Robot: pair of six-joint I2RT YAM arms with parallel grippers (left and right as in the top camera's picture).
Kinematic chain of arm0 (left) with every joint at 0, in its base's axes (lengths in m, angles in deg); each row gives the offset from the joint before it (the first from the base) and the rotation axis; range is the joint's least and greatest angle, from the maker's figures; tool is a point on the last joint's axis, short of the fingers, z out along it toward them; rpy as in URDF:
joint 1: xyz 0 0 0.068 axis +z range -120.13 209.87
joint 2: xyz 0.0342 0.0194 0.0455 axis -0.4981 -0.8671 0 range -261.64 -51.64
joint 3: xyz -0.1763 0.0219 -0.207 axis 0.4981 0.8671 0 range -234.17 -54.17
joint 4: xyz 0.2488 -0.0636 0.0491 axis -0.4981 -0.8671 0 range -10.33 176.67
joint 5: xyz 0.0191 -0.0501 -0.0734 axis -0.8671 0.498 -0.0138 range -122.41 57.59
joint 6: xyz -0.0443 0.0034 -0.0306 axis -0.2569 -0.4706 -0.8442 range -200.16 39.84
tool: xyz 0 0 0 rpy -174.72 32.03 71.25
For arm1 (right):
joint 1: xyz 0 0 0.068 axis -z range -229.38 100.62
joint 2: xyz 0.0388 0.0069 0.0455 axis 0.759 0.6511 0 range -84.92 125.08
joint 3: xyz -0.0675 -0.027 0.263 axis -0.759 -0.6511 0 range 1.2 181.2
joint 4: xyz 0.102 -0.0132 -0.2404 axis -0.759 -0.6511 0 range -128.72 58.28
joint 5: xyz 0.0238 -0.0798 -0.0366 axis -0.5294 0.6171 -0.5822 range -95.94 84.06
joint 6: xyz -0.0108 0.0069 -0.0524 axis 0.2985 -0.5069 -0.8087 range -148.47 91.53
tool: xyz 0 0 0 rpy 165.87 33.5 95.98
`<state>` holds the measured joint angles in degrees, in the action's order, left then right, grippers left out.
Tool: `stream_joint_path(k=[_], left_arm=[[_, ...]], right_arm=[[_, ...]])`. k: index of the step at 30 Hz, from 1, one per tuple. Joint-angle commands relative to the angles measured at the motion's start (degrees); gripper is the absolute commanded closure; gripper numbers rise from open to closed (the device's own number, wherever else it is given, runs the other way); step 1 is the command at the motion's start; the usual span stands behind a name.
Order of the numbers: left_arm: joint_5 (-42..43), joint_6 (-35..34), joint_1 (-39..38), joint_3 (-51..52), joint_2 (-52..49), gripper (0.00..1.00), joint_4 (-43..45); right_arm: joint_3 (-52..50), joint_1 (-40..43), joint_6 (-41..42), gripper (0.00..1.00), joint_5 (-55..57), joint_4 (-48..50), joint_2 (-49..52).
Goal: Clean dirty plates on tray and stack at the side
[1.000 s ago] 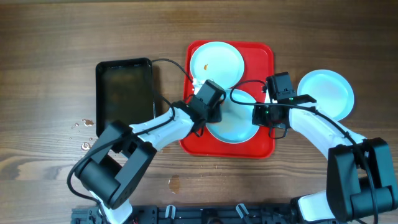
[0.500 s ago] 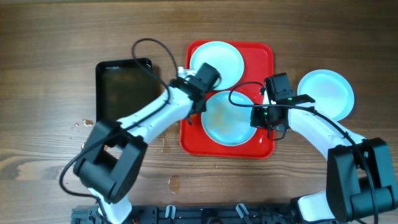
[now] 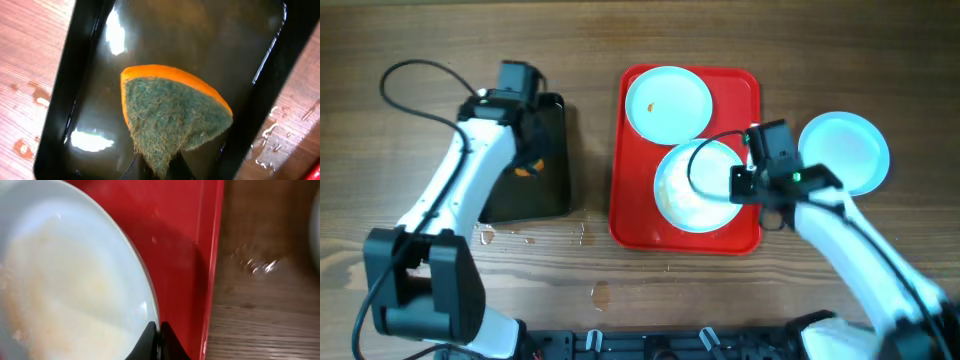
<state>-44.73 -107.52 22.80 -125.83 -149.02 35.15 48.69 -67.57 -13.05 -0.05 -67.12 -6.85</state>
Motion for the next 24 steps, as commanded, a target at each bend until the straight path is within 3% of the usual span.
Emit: stream_joint_path(k=[1,5,7,8,9,13,24], left_arm=[[6.8,4.7,3.8,5.2,0.7,0.95,3.3],[7.2,4.7,4.3,10.3,0.7,0.70,7.4],[7.2,4.7,4.3,10.7,0.7,0.38,7.2],[7.2,4.7,4.3,10.7,0.7,0.04,7.2],[7.2,4.7,4.3,10.7,0.7,0.00,7.2],[7.2,4.7,4.3,10.7,0.7,0.00,7.2],[7.2,4.7,4.3,10.7,0.7,0.00,7.2]], right_arm=[[0.8,-9.0,-0.4,0.96,20.0,-0.1,-9.7],[0.8,-18.3,-1.0,0.96,35.8,-0.1,-13.2],[0.8,-22.2,-3.5,0.96,40.0,0.0,-13.1],[0.8,-24.2,-3.5,0.96,42.4,-0.1,-13.0],[0.8,-25.7,-3.5,0.96,44.3,-0.3,-13.0],[0.8,-31.5,-5.4,0.96,51.8,-0.5,-13.0],[0.8,-32.0,-10.9,0.96,54.6,-0.4,-13.0]])
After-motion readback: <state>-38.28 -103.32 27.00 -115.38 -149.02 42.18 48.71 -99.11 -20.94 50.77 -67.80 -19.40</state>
